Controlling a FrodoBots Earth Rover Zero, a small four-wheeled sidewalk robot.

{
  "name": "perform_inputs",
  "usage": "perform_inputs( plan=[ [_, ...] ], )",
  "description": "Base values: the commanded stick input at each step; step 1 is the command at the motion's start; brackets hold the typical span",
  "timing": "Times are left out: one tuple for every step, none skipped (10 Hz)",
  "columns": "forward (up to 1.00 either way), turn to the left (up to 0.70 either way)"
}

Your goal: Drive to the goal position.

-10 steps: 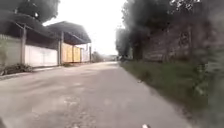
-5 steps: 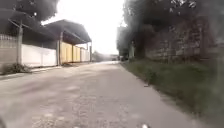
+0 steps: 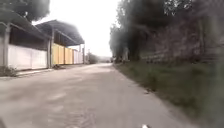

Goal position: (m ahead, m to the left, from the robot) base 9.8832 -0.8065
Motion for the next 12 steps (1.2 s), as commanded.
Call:
perform_inputs(
  plan=[
    [0.85, 0.00],
    [0.85, 0.00],
    [0.85, 0.03],
    [0.85, 0.23],
    [0.85, 0.29],
    [0.85, 0.19],
    [0.85, 0.10],
    [0.85, 0.05],
    [0.85, 0.00],
    [0.85, 0.08],
    [0.85, 0.08],
    [0.85, 0.00]
  ],
)
